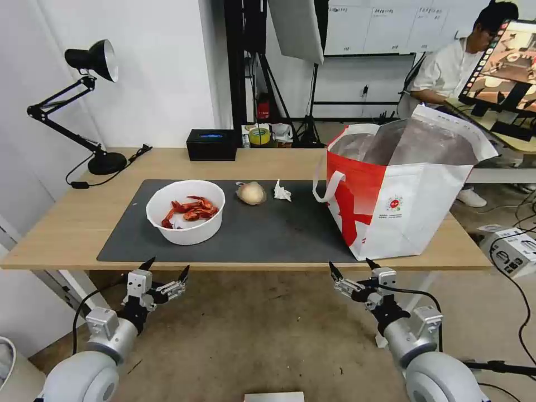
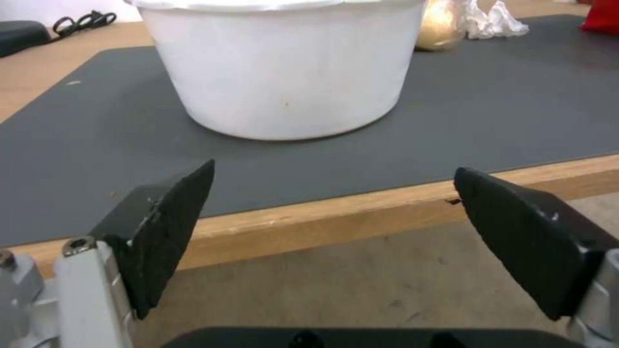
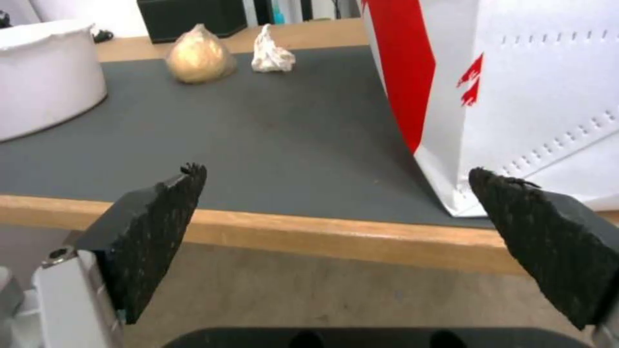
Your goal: Pick up the trash from the table and place it into the takeout bag.
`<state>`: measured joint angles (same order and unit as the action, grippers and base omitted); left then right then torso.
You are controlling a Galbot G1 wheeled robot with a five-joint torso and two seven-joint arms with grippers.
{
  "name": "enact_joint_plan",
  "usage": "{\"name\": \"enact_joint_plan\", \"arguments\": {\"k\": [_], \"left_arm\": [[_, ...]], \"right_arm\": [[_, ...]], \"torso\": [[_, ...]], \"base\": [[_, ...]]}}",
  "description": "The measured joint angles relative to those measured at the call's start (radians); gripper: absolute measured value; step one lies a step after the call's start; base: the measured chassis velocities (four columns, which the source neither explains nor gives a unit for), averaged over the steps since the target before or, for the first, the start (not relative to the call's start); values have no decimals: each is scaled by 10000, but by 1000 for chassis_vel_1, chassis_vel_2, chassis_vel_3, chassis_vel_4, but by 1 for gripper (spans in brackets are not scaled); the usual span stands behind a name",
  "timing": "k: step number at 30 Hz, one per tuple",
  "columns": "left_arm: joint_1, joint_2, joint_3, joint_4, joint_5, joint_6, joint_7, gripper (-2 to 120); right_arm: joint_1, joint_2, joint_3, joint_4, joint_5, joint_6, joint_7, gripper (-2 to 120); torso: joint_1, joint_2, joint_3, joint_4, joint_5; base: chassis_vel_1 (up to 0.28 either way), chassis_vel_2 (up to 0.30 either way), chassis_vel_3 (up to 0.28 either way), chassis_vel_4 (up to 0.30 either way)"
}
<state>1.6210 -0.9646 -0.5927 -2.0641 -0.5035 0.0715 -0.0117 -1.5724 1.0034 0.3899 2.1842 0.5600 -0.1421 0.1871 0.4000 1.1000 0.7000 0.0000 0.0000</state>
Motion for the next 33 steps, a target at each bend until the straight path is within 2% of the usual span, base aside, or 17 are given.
{"name": "enact_joint_plan", "arguments": {"k": [33], "left_arm": [[46,-162,64,-83,159,-49,47,100]], "right_arm": [[407,-34,-351,18,76,-433,17,100]], "torso": [[0,0,0,0,0]], "base": [[0,0,0,0]]}}
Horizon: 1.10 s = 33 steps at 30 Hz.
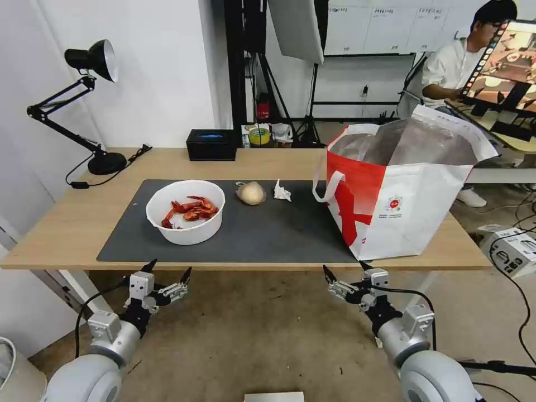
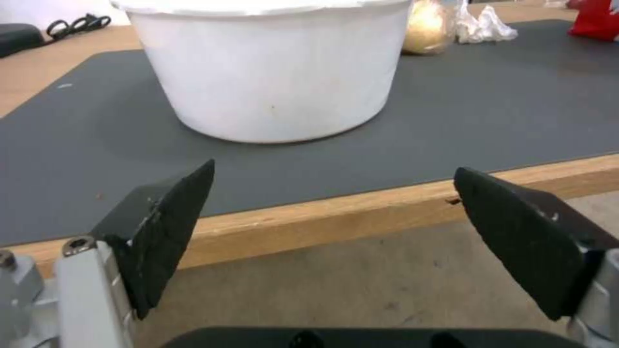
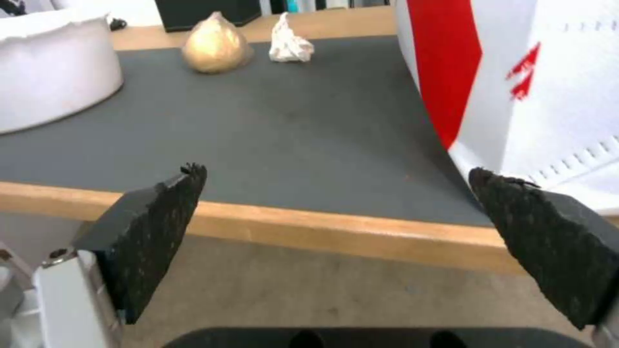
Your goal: Pick up the trash from the table and place it into the takeout bag.
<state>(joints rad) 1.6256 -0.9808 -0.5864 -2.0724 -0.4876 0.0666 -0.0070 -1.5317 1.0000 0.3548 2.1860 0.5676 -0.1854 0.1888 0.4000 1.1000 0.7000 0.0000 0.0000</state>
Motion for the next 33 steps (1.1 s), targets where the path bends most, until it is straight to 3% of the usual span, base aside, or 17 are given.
{"name": "enact_joint_plan", "arguments": {"k": [19,26,29,33], "left_arm": [[-200,84,179,48,-54,16,-11,100],[-160,-60,188,56,-29,22,-24,100],[-99,-199,170,55,18,26,-31,100],[-82,-238,156,56,36,26,-31,100]], "right_arm": [[3131,-1007,-1927,118,1157,-459,-103,100],[5323,-1345,-3242,-598,1583,-491,38,100],[6728,-1206,-4380,-1425,1765,-602,379,100],[7084,-1109,-4691,-1659,1826,-638,476,100]], "torso": [[2,0,0,0,0],[1,0,1,0,-1],[2,-1,1,2,1],[2,0,1,0,0]], "base": [[0,0,0,0],[0,0,0,0],[0,0,0,0],[0,0,0,0]]}}
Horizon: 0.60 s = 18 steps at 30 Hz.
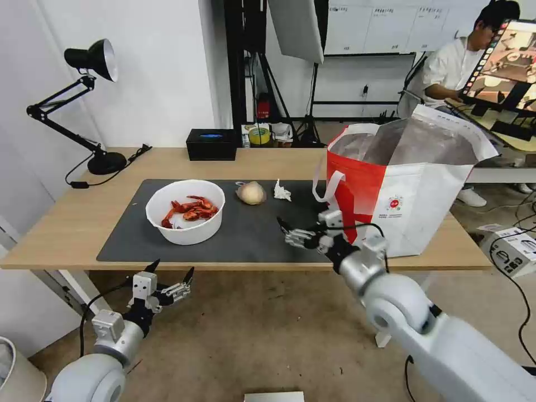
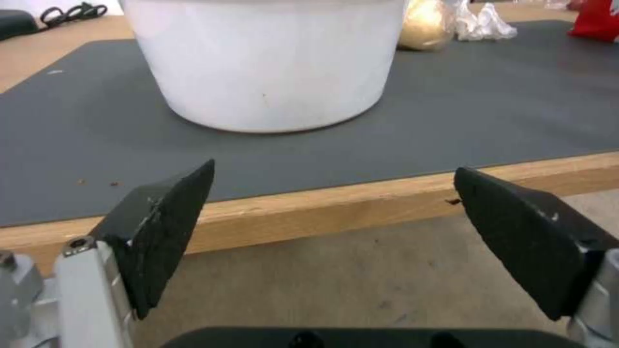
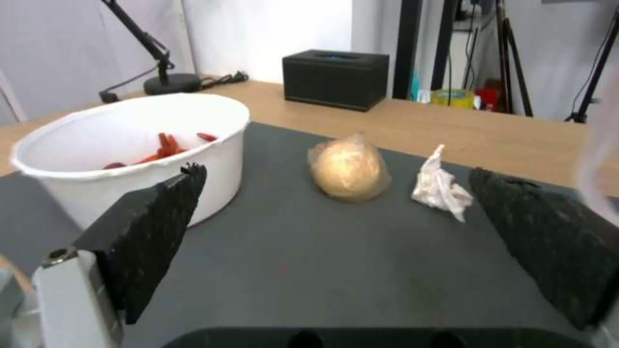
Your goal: Pick up the trash from the table and place it into the takeout bag.
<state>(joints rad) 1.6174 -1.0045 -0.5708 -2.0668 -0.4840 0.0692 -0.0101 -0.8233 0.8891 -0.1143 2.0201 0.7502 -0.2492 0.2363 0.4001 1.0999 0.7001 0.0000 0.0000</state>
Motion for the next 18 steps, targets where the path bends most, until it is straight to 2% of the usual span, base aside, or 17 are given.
{"name": "enact_joint_plan", "arguments": {"k": [2,3,5,6,8,18], "left_arm": [[24,-53,-7,1,27,0,-1,100],[24,-53,-7,1,27,0,-1,100],[6,-107,-14,61,52,0,-19,100],[6,-107,-14,61,52,0,-19,100],[0,-213,-39,196,101,-12,-23,100],[-85,-497,-52,390,210,-54,-19,100]], "right_arm": [[868,342,-650,-567,230,-126,333,100],[868,342,-650,-567,230,-126,333,100],[1968,940,-1358,-1260,382,-418,1193,100],[1968,940,-1358,-1260,382,-418,1193,100],[2639,1507,-1800,-1788,402,-672,1888,100],[3777,2987,-2336,-3664,869,-864,3598,100]], "torso": [[0,0,0,0,0],[0,0,0,0,0],[0,0,0,1,-2],[0,0,0,1,-2],[0,0,0,1,-2],[-1,-1,0,0,-2]], "base": [[0,0,0,0],[0,0,0,0],[0,0,0,0],[0,0,0,0],[0,0,0,0],[0,0,0,0]]}}
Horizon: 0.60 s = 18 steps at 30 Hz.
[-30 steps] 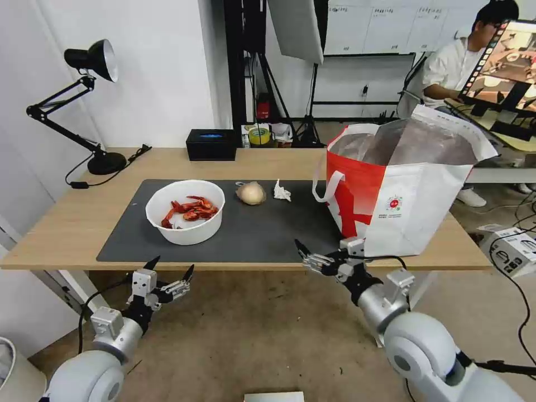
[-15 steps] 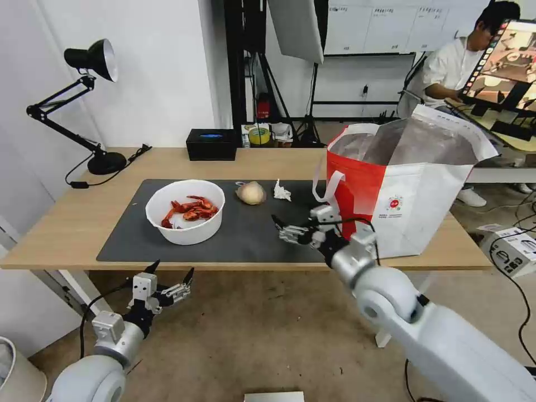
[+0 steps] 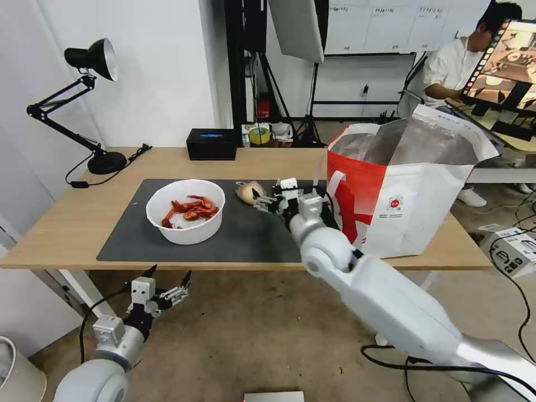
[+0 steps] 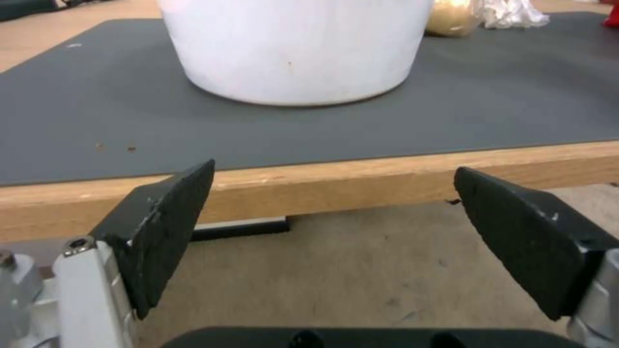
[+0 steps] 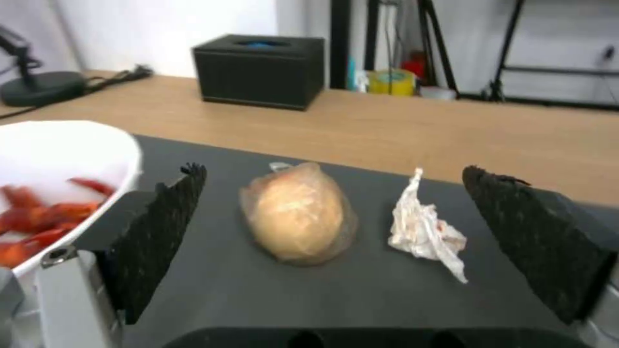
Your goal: Pick up the trash from the table and place it into the takeout bag.
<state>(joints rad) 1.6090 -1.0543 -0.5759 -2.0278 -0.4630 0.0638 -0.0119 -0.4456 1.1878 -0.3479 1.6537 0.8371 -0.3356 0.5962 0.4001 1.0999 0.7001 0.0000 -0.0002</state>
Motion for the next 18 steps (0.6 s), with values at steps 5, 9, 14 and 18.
{"name": "enact_joint_plan", "arguments": {"k": [5,9,14,18], "left_arm": [[68,-9,-20,62,6,-54,8,100],[71,-25,-20,101,22,-97,16,100],[57,-57,1,102,27,-102,21,100],[52,-113,23,101,48,-106,26,100]], "right_arm": [[491,544,-17,-827,221,-283,865,100],[739,800,-6,-1348,445,-460,1319,100],[878,979,12,-1711,548,-539,1510,100],[1016,1174,42,-2119,566,-557,1692,100]], "torso": [[0,0,-1,0,1],[0,0,0,1,0],[0,0,-1,0,1],[0,0,-1,-1,1]], "base": [[0,0,0,0],[0,0,0,0],[0,0,0,0],[0,0,0,0]]}}
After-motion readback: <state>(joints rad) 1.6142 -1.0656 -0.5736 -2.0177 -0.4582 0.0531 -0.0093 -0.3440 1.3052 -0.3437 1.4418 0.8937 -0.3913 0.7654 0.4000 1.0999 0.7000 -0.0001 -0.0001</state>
